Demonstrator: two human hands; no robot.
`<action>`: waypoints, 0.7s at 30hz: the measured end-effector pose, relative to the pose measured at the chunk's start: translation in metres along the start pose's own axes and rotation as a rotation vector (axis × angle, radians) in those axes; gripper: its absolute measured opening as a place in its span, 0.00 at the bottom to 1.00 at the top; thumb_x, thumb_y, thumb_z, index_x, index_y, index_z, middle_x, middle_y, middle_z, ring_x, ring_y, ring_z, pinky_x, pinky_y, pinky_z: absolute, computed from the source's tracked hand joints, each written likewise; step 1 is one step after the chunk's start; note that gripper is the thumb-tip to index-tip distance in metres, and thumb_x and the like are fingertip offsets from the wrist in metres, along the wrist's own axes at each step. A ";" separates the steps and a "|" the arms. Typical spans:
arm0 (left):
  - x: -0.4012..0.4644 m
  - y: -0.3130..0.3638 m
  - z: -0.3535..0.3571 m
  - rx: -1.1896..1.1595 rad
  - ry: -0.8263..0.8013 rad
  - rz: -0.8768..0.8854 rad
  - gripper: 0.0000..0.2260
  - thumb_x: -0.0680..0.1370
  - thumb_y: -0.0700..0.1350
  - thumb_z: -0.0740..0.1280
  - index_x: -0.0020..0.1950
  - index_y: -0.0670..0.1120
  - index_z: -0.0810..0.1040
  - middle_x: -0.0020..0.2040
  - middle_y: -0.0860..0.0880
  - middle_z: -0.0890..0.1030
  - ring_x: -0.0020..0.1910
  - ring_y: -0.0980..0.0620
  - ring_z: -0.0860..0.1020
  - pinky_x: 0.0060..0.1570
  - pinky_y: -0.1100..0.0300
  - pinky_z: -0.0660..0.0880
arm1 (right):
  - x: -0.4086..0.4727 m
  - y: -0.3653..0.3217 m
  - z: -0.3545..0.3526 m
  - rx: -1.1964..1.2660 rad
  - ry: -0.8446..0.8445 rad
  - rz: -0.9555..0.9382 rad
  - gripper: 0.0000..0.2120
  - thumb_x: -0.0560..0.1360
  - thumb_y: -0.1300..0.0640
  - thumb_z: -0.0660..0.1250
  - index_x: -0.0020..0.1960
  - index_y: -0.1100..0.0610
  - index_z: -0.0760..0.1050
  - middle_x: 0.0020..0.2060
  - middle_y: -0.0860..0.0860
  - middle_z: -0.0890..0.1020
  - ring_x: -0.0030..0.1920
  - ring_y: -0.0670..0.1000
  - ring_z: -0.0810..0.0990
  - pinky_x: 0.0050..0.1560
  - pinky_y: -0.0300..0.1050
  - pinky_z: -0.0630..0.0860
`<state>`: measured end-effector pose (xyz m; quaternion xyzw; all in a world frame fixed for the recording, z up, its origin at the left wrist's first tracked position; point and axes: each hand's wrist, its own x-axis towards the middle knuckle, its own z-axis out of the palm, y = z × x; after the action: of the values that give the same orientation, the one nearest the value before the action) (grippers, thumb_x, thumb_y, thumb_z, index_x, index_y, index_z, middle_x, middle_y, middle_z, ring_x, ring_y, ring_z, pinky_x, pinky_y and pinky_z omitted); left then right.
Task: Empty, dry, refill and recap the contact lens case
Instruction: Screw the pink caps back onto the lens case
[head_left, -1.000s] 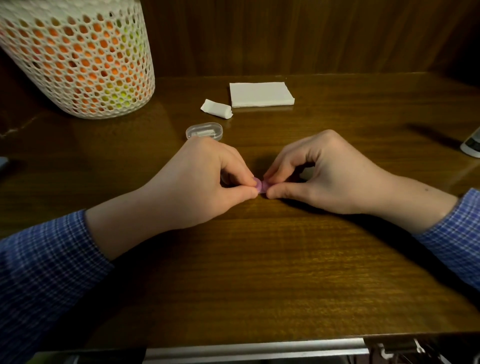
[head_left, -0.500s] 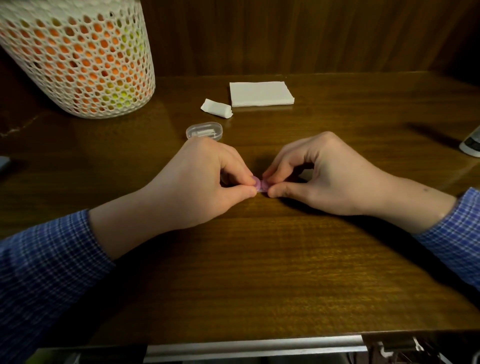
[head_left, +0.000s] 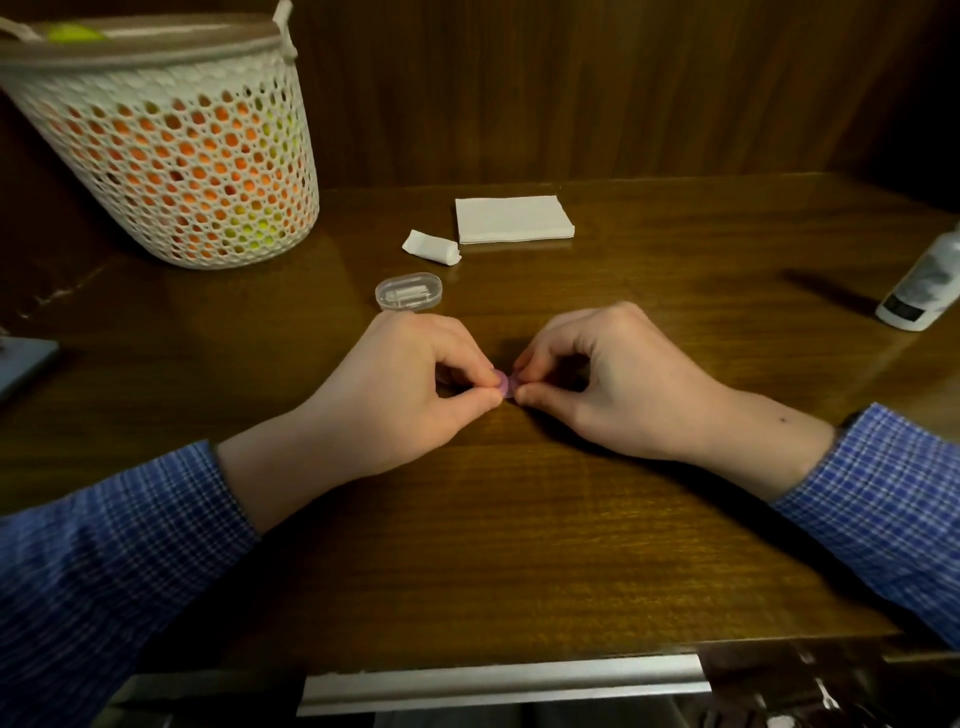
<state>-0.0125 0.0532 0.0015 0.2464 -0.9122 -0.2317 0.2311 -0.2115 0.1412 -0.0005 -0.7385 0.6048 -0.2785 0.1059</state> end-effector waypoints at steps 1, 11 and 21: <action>0.000 -0.001 -0.001 0.010 -0.016 0.011 0.06 0.75 0.47 0.76 0.52 0.52 0.88 0.49 0.58 0.85 0.50 0.61 0.82 0.51 0.59 0.81 | 0.000 0.000 -0.001 -0.006 -0.009 -0.012 0.02 0.75 0.53 0.76 0.48 0.48 0.86 0.47 0.41 0.86 0.49 0.40 0.83 0.55 0.43 0.82; 0.024 -0.049 -0.042 0.157 0.324 -0.114 0.16 0.78 0.49 0.71 0.65 0.52 0.81 0.61 0.53 0.78 0.56 0.57 0.76 0.53 0.64 0.77 | 0.002 0.005 -0.001 0.053 -0.047 -0.083 0.05 0.74 0.55 0.76 0.43 0.49 0.81 0.48 0.41 0.83 0.50 0.43 0.83 0.51 0.41 0.81; 0.042 -0.081 -0.035 0.203 -0.021 -0.231 0.17 0.77 0.50 0.74 0.62 0.61 0.72 0.56 0.60 0.76 0.46 0.66 0.77 0.41 0.70 0.72 | 0.011 0.021 -0.007 0.207 0.203 0.023 0.00 0.75 0.54 0.73 0.46 0.50 0.82 0.44 0.42 0.83 0.49 0.46 0.82 0.47 0.43 0.82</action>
<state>0.0020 -0.0436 -0.0015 0.3692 -0.8990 -0.1660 0.1671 -0.2315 0.1273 -0.0019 -0.6847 0.5889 -0.4115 0.1229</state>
